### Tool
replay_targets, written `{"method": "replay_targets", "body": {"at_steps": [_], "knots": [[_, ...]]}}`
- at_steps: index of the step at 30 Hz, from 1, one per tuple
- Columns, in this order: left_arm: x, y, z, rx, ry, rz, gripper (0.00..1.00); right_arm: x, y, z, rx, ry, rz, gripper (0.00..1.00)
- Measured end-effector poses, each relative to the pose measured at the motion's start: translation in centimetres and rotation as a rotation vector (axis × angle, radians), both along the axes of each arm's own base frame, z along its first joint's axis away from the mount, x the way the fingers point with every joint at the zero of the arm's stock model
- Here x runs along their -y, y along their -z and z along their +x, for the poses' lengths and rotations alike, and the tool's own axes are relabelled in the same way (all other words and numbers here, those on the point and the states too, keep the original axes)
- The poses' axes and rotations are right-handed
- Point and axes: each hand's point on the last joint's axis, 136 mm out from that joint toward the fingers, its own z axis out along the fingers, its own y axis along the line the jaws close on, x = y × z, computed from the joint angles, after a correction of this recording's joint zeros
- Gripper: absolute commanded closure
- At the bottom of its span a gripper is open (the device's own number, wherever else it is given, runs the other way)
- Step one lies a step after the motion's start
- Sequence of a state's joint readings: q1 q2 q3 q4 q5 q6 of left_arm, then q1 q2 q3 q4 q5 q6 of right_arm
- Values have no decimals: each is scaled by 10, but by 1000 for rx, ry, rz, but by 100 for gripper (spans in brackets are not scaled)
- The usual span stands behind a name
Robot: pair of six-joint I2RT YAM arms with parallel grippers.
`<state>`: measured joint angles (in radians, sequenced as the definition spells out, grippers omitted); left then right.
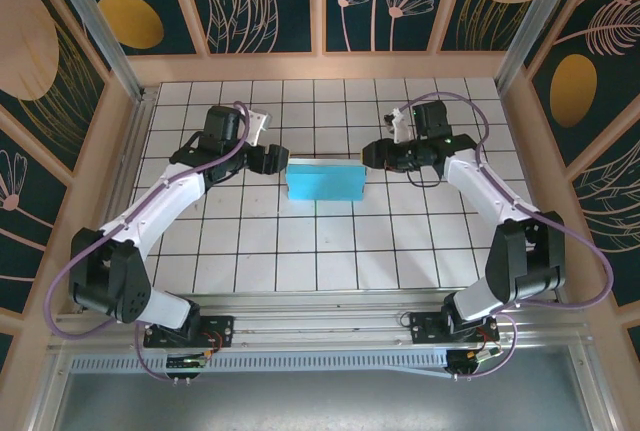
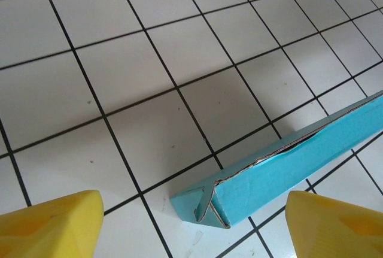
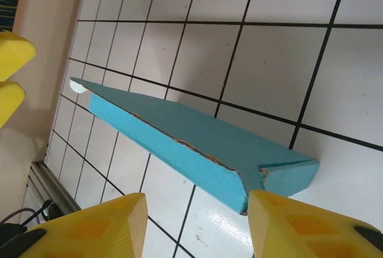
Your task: Fold the paper box
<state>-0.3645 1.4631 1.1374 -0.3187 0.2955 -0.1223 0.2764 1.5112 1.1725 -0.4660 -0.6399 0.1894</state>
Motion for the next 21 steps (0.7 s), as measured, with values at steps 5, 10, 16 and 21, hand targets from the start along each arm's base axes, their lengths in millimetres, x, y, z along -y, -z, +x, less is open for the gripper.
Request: {"method": "replay_targets", "body": {"at_steps": [5,10,16,21], "knots": [[2,6,0,-20,6,-2,22,1,11,2,-12,4,-15,54],[2,6,0,-21,5,-3,23,1,17,2,-10,-2,-19,60],[2,6,0,-22,3,-5,24,0,18,5,3,-8,-20,69],[2,7,0,-26,1,-8,24,0,19,7,12,-10,-19,75]]}}
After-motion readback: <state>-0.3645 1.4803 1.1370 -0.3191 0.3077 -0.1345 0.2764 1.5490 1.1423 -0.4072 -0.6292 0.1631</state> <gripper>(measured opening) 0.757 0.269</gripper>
